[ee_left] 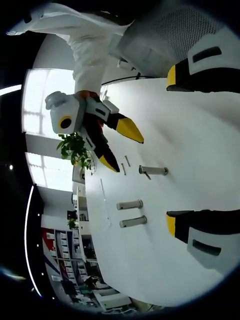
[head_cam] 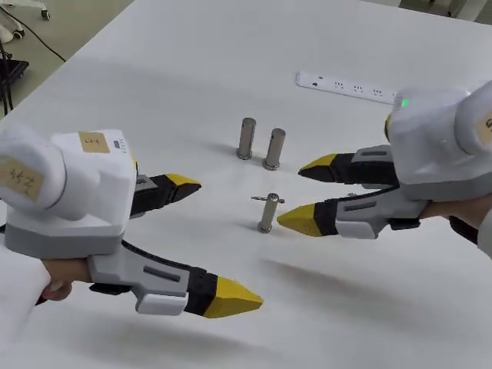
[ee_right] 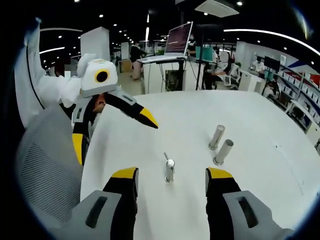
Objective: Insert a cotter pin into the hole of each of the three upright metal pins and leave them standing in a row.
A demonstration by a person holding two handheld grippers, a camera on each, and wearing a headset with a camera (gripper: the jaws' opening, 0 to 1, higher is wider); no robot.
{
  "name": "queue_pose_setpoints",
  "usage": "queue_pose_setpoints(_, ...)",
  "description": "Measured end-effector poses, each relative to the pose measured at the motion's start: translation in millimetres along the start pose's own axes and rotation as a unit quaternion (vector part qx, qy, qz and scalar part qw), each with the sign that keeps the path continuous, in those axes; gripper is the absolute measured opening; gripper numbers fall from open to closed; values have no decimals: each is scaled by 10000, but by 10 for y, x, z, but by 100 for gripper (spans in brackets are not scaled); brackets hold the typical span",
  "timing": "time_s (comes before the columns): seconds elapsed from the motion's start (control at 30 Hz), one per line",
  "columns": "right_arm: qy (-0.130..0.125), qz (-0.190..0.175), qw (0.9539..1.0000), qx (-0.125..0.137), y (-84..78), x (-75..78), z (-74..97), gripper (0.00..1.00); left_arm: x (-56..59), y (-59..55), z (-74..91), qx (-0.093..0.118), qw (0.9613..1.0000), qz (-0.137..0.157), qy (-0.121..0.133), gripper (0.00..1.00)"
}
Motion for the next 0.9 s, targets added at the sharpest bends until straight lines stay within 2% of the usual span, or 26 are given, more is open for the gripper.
queue_pose_setpoints(0.13,-125,-246,9996,51,-70,-41,162,55,31,29,3,29,10000,39,10,98)
queue_pose_setpoints(0.23,-256,-517,9983,113,-187,-74,285,66,59,38,0,26,10000,67,16,98)
queue_pose_setpoints(0.33,-358,-774,9962,162,-259,-132,397,71,98,49,3,2,10000,85,11,98)
queue_pose_setpoints(0.5,-590,-1125,9915,290,-349,-205,619,80,173,105,29,-43,10000,67,23,98)
queue_pose_setpoints(0.6,-766,-1380,9866,406,-392,-211,760,84,205,141,51,-13,9999,90,93,98)
queue_pose_setpoints(0.77,-958,-1516,9827,461,-449,-219,936,90,267,177,85,-15,9998,122,171,98)
queue_pose_setpoints(0.9,-1079,-1692,9786,464,-527,-251,1061,93,291,208,140,39,9992,191,347,98)
Point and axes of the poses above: the centre of the closed fingertips' face, and the gripper's own axes: z roughly backward along the fingers, x roughly to its right, y roughly out of its top, the point moved 2 cm from there along z, roughly backward along the fingers, and after that the axes turned 6 degrees about -y, right-handed, at the moved point
